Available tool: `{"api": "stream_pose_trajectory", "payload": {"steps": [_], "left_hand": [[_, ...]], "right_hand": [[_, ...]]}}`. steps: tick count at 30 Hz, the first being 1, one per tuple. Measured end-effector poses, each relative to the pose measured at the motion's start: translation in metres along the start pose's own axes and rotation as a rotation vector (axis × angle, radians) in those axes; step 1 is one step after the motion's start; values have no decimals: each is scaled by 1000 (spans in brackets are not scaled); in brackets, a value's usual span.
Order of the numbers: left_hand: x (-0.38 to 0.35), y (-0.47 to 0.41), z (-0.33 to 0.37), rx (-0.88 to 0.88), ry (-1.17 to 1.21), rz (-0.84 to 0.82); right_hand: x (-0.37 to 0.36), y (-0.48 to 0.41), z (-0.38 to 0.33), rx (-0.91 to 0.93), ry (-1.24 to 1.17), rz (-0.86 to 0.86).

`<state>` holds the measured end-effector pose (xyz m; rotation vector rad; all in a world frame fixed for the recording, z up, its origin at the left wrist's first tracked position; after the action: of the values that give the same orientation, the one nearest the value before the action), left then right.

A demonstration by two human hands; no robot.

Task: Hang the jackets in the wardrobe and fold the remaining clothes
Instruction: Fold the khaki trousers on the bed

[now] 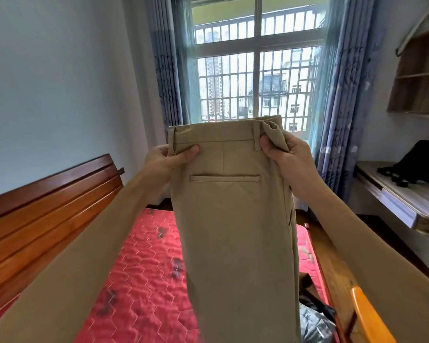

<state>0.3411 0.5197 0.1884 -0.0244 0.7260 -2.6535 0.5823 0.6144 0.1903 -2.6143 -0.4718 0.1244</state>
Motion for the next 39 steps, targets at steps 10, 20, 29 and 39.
{"api": "stream_pose_trajectory", "payload": {"steps": [10,20,29,39], "left_hand": [[-15,-20,-5,-116,-190,8],[14,-48,1,-403,-706,-18],[100,-130,-51,-243,-744,24],[197,-265,-91,-321,-746,130]], "right_hand": [[19,-17,18,-26,253,14],[-13,-61,54,-54,372,-74],[-96,-151,108,-119,262,-187],[-207,-288,146,-98,164,-75]]}}
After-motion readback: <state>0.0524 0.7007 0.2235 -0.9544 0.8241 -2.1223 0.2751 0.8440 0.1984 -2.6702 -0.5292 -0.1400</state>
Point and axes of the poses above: each hand's wrist, its own y-axis away from the middle knuckle, its own x-axis out of the back of the hand, z = x × y, the point moved 3 cm from there along -y, towards the middle knuckle, and after that the axes turned 8 degrees about -x, right-handed, at the moved point
